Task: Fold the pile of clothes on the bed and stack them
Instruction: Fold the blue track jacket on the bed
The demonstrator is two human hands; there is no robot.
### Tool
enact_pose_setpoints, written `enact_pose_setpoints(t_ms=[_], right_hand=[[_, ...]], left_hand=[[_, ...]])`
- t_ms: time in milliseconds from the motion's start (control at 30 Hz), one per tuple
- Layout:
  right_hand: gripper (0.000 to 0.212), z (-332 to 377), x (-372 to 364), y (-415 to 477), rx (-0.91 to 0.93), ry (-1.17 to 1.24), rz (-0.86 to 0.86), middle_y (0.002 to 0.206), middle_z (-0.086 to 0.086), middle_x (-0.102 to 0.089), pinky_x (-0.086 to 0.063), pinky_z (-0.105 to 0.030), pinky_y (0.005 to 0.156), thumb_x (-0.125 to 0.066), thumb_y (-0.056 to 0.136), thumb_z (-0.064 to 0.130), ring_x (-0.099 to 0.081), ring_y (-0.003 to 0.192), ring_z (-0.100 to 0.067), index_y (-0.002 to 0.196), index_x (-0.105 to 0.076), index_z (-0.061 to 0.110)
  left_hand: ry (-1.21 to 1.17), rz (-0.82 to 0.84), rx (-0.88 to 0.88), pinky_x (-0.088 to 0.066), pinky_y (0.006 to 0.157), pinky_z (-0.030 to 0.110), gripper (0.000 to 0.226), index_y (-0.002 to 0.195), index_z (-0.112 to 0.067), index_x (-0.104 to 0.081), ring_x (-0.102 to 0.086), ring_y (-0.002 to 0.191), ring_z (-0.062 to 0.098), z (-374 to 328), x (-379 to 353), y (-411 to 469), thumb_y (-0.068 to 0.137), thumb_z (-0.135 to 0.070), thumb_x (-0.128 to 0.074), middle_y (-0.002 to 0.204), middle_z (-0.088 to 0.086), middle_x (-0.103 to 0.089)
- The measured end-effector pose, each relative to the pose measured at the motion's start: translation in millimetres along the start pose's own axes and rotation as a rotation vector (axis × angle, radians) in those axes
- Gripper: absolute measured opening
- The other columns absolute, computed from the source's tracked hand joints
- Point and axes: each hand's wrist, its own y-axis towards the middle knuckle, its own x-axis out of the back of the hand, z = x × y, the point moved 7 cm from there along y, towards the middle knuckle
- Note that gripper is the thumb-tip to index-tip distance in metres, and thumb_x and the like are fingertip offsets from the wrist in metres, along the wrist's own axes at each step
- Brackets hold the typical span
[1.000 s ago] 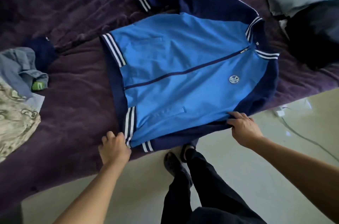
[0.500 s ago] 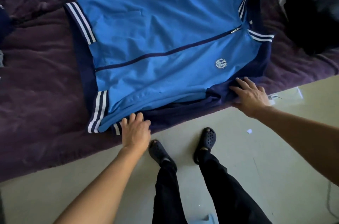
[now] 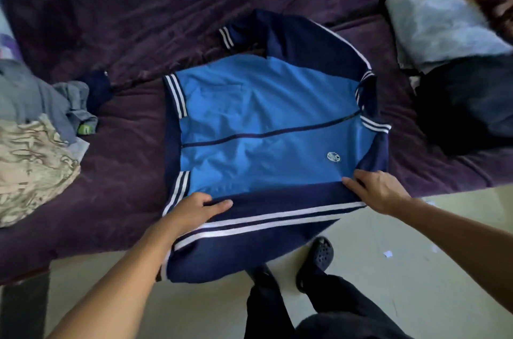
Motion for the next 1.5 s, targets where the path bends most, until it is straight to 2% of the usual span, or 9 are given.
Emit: enact_pose_setpoints(t_ms=[133, 300, 400, 567, 700, 800, 900, 1267, 1500], right_hand=[[0.047, -10.7, 24.4, 14.3, -0.001, -0.061, 0.075, 0.06, 0.009, -0.049, -0.036, -0.034, 0.06, -0.039, 0.088, 0.069, -0.053, 0.064, -0.018, 0.068, -0.042, 0.026], [0.045, -35.3, 52.8, 35.5, -0.085, -0.216, 0.12, 0.066, 0.008, -0.049, -0.037, -0.032, 0.061, -0.04, 0.086, 0.07, -0.064, 0.085, -0.023, 0.064, -0.04, 0.031], [0.035, -22.2, 56.2, 55.5, -0.045, -0.224, 0.084, 0.094, 0.014, -0.057, -0.048, -0.032, 0.075, -0.055, 0.078, 0.07, -0.062, 0.101, -0.018, 0.091, -0.05, 0.038], [0.098, 16.7, 30.9, 116.0, -0.061, -0.216, 0.063, 0.149, 0.003, -0.034, -0.036, -0.039, 0.101, -0.066, 0.071, 0.064, -0.032, 0.137, -0.021, 0.151, -0.021, 0.029], [0.068, -5.4, 29.8, 159.5, -0.366, -0.097, 0.115, 0.129, -0.004, -0.055, -0.042, -0.039, 0.091, -0.063, 0.084, 0.048, -0.053, 0.119, -0.027, 0.141, -0.034, 0.024], [0.022, -21.3, 38.6, 173.2, -0.395, -0.045, 0.099, 0.105, -0.004, -0.067, -0.041, -0.033, 0.072, -0.055, 0.091, 0.046, -0.062, 0.102, -0.029, 0.092, -0.056, 0.025], [0.042, -26.2, 65.8, 178.2, -0.361, 0.09, -0.043, 0.078, -0.001, -0.062, -0.036, -0.034, 0.063, -0.054, 0.092, 0.049, -0.064, 0.087, -0.031, 0.064, -0.034, 0.026], [0.035, -38.3, 169.5, 297.6, -0.339, 0.251, -0.356, 0.086, -0.011, -0.069, -0.041, -0.038, 0.064, -0.044, 0.098, 0.047, -0.062, 0.086, -0.038, 0.091, -0.056, 0.014], [0.04, -57.6, 122.6, 343.9, -0.443, 0.119, -0.082, 0.115, -0.014, -0.063, -0.044, -0.045, 0.085, -0.043, 0.097, 0.043, -0.057, 0.107, -0.036, 0.115, -0.053, 0.009]], left_hand=[[-0.049, 0.101, 0.036, -0.049, 0.071, 0.034, 0.049, 0.079, -0.027, -0.064, -0.063, 0.072, 0.012, -29.0, 61.9, -2.7, 0.045, -0.053, -0.087, 0.08, -0.003, -0.068], [-0.101, 0.012, -0.093, -0.051, 0.073, 0.028, 0.029, 0.091, -0.013, -0.065, -0.063, 0.079, 0.021, -83.5, 142.3, 33.0, 0.072, 0.008, -0.074, 0.088, 0.013, -0.069], [0.144, -0.092, -0.243, -0.049, 0.076, 0.027, 0.018, 0.091, -0.009, -0.072, -0.063, 0.079, 0.017, -134.1, 193.1, 69.0, 0.076, -0.003, -0.076, 0.086, 0.006, -0.071], [0.355, -0.249, -0.494, -0.047, 0.068, 0.03, 0.01, 0.074, -0.019, -0.071, -0.062, 0.074, 0.02, -225.6, 259.7, 118.3, 0.079, -0.011, -0.074, 0.075, 0.007, -0.07], [0.556, -0.432, -0.518, -0.05, 0.073, 0.037, 0.007, 0.081, -0.029, -0.071, -0.062, 0.086, 0.027, -273.0, 300.0, 163.5, 0.082, -0.023, -0.067, 0.085, 0.002, -0.07], [0.726, -0.602, -0.503, -0.04, 0.075, 0.036, 0.01, 0.092, -0.033, -0.07, -0.06, 0.098, 0.033, -302.3, 322.4, 190.7, 0.086, -0.029, -0.063, 0.098, 0.005, -0.069], [0.776, -0.733, -0.507, -0.039, 0.082, 0.042, 0.016, 0.098, -0.026, -0.069, -0.058, 0.102, 0.038, -330.3, 343.3, 211.3, 0.09, -0.022, -0.056, 0.105, 0.012, -0.067], [0.668, -1.038, -0.342, -0.03, 0.1, 0.052, 0.033, 0.125, -0.011, -0.053, -0.037, 0.123, 0.042, -434.7, 414.8, 340.0, 0.093, -0.022, -0.053, 0.132, 0.023, -0.045], [0.496, -0.547, -0.252, -0.048, 0.086, 0.045, 0.023, 0.103, -0.013, -0.066, -0.057, 0.105, 0.037, -308.2, 260.6, 391.9, 0.086, -0.029, -0.064, 0.11, 0.017, -0.064]])
